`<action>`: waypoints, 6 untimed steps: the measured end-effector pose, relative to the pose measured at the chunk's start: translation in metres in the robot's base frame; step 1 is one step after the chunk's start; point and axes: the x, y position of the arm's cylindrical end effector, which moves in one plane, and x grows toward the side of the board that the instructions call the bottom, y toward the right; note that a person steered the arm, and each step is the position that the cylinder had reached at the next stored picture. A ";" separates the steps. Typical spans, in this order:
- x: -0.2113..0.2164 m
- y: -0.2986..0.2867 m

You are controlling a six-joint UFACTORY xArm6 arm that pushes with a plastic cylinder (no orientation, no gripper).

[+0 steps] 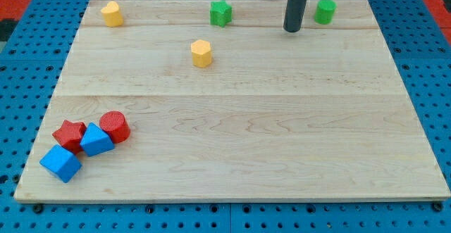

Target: Place the blue triangle above the red circle

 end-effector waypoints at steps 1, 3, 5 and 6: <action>0.004 -0.045; 0.133 -0.091; 0.242 -0.183; 0.256 -0.205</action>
